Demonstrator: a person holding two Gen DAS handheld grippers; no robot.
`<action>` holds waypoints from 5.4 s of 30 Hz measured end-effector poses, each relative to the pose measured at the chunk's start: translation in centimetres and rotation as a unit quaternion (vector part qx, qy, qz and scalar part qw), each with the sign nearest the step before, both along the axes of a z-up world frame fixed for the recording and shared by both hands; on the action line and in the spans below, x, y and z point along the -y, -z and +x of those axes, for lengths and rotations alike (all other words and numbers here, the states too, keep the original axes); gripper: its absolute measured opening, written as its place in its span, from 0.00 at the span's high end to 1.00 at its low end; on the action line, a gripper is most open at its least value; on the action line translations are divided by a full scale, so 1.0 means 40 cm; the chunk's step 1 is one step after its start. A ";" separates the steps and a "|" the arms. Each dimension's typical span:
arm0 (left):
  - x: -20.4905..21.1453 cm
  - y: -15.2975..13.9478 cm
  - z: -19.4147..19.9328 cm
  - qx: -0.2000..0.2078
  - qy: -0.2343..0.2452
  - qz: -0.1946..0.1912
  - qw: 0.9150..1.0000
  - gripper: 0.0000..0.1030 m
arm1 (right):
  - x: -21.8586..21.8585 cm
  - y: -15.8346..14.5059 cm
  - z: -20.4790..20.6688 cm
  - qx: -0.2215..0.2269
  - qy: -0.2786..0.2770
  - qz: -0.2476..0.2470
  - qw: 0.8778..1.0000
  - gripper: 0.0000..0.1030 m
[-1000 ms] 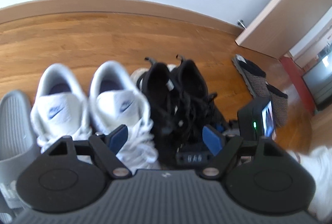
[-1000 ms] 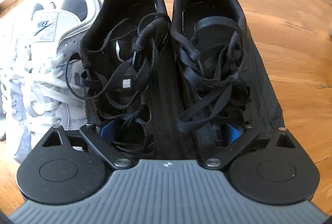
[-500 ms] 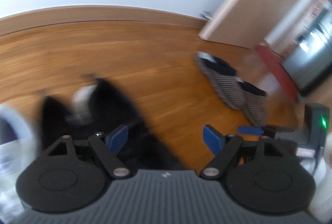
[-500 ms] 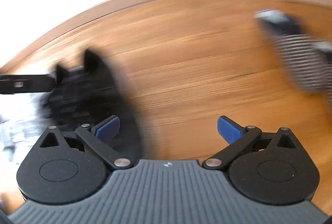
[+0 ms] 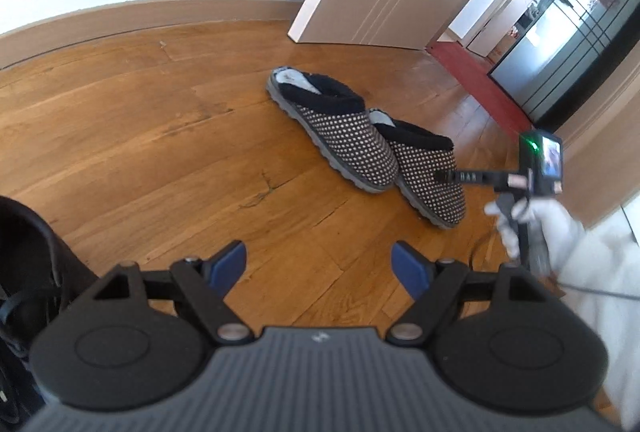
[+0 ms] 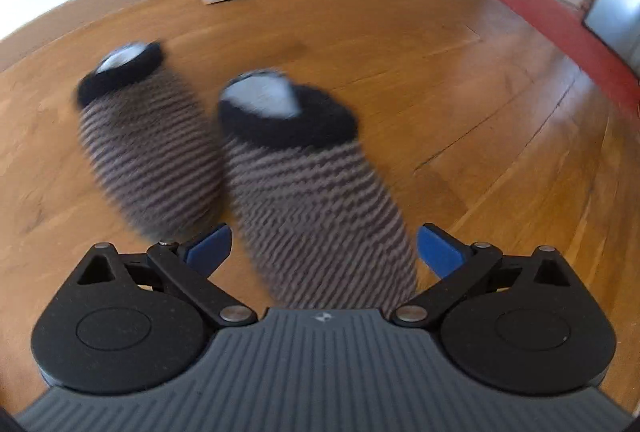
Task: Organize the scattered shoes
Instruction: 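Move both tools toward the dark knit slippers with black fur, then grasp one dark knit slipper with the right gripper while the left grasps the other, then carry both knit slippers toward the shoe row, then lower both knit slippers beside the black sneakers and open both grippers, then move the right tool to the light grey slides by the wall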
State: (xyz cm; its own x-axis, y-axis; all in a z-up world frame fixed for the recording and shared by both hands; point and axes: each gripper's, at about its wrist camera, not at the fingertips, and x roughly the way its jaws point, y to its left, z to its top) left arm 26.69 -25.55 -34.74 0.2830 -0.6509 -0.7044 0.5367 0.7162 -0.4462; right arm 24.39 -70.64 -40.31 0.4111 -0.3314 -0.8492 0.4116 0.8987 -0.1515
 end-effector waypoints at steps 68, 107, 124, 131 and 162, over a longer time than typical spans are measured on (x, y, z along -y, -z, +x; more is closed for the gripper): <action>-0.272 0.002 -0.145 -0.050 -0.123 0.025 0.991 0.36 | -0.648 -0.104 -0.254 0.029 -0.280 0.049 0.958 0.71; 0.565 0.264 0.315 -0.047 -0.057 0.027 0.997 0.55 | -0.337 -0.145 -0.469 0.061 -0.051 0.154 0.985 0.04; 0.244 0.135 0.022 -0.005 -0.086 -0.035 0.996 0.31 | -0.256 -0.130 -0.124 0.121 -0.072 0.154 0.978 0.00; -0.071 0.038 -0.021 0.017 -0.112 -0.014 0.993 0.28 | -0.434 0.023 0.095 -0.003 -0.193 0.023 0.981 0.35; -0.848 -0.288 -0.190 0.071 -0.167 0.233 0.955 0.27 | -1.013 -0.452 -0.166 0.092 -0.206 0.189 0.956 0.06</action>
State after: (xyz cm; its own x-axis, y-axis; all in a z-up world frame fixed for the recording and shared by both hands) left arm 19.10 8.37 -23.24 0.5338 -0.1325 -0.8352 0.2744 0.9613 0.0228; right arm 17.75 -30.11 -22.22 0.5950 0.2059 -0.7769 0.0003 0.9666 0.2564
